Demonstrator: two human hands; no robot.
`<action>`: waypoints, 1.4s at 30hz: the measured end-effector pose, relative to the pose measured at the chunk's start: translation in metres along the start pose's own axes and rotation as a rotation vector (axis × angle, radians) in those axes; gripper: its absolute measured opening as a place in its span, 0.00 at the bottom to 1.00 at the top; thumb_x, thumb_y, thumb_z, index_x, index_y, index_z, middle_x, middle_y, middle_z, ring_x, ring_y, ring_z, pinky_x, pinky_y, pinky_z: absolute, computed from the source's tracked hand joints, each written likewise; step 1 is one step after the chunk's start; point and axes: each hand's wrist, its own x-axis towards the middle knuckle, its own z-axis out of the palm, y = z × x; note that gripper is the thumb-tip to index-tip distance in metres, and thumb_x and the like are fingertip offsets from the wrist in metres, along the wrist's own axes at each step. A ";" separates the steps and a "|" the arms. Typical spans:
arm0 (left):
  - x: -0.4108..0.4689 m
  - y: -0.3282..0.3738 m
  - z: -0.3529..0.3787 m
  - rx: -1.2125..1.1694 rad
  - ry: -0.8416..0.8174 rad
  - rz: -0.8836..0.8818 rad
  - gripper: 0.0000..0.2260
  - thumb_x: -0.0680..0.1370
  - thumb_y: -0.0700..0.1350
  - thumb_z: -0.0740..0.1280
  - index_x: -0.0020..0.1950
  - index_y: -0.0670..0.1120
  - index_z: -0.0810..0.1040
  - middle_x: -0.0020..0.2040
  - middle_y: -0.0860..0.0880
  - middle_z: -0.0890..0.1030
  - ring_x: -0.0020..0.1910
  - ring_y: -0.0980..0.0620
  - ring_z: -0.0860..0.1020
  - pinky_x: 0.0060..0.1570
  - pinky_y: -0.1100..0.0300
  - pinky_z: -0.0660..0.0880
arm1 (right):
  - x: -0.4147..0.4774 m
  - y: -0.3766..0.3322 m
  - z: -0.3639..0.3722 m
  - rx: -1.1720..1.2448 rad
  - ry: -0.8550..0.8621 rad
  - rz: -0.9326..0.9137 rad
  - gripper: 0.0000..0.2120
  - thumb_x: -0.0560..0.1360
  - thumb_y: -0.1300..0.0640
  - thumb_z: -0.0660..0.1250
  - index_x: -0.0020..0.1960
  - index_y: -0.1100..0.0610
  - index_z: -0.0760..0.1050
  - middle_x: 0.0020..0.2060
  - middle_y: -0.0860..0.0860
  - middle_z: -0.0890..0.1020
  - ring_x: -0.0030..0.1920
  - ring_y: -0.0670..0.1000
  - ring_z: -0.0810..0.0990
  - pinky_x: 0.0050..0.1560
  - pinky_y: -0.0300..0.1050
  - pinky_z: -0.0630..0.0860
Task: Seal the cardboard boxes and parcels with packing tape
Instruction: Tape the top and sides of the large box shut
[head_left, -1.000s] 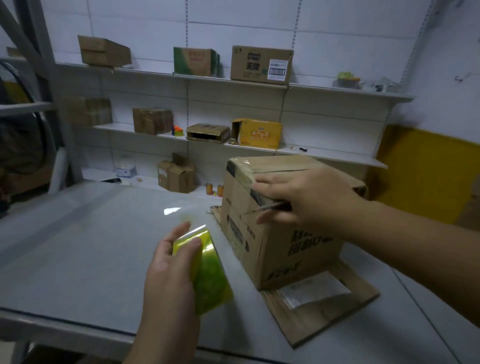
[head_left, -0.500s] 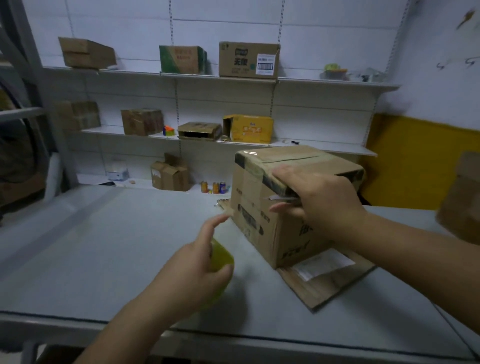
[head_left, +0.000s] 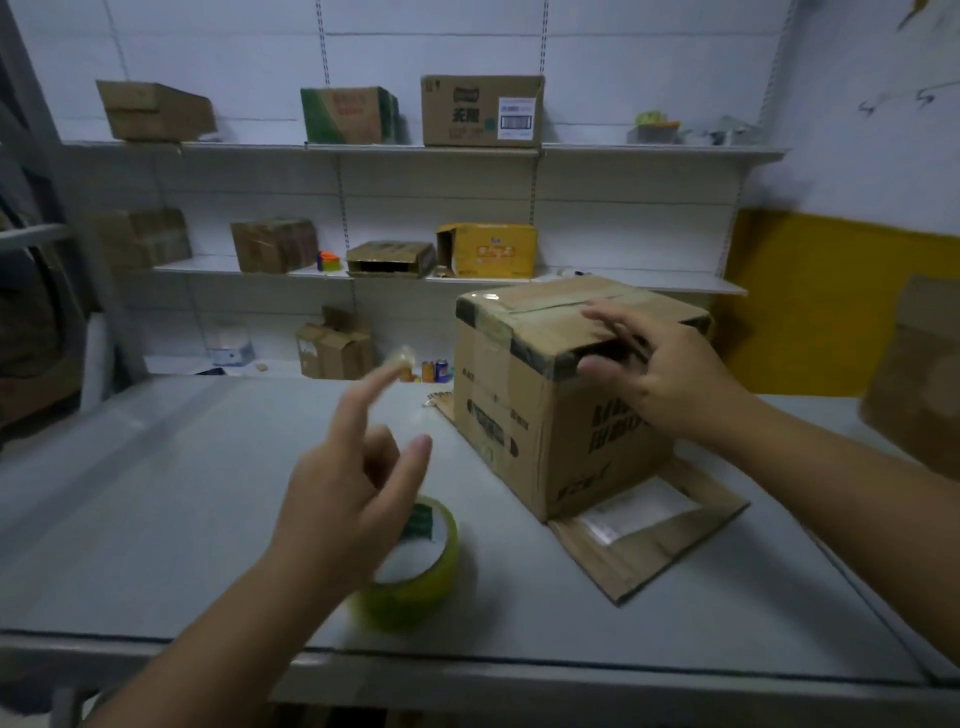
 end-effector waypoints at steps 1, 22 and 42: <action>0.014 0.003 0.004 -0.031 0.079 0.046 0.19 0.76 0.58 0.59 0.65 0.66 0.59 0.32 0.50 0.74 0.29 0.54 0.74 0.27 0.66 0.72 | 0.002 0.006 -0.001 0.092 0.082 0.033 0.31 0.70 0.35 0.60 0.69 0.48 0.70 0.63 0.45 0.75 0.63 0.46 0.71 0.63 0.45 0.70; 0.102 0.025 0.113 0.171 -0.119 0.287 0.22 0.78 0.55 0.56 0.72 0.57 0.63 0.60 0.51 0.79 0.60 0.52 0.74 0.58 0.56 0.69 | 0.014 0.041 0.029 0.413 0.315 0.144 0.13 0.76 0.43 0.62 0.53 0.45 0.81 0.48 0.42 0.83 0.53 0.41 0.78 0.52 0.43 0.76; 0.090 0.033 0.142 -0.348 0.139 -0.321 0.23 0.74 0.54 0.56 0.69 0.62 0.63 0.73 0.63 0.58 0.75 0.59 0.51 0.73 0.44 0.55 | -0.006 0.033 -0.001 0.524 0.219 0.175 0.05 0.78 0.52 0.64 0.52 0.47 0.77 0.40 0.47 0.81 0.32 0.41 0.77 0.34 0.36 0.75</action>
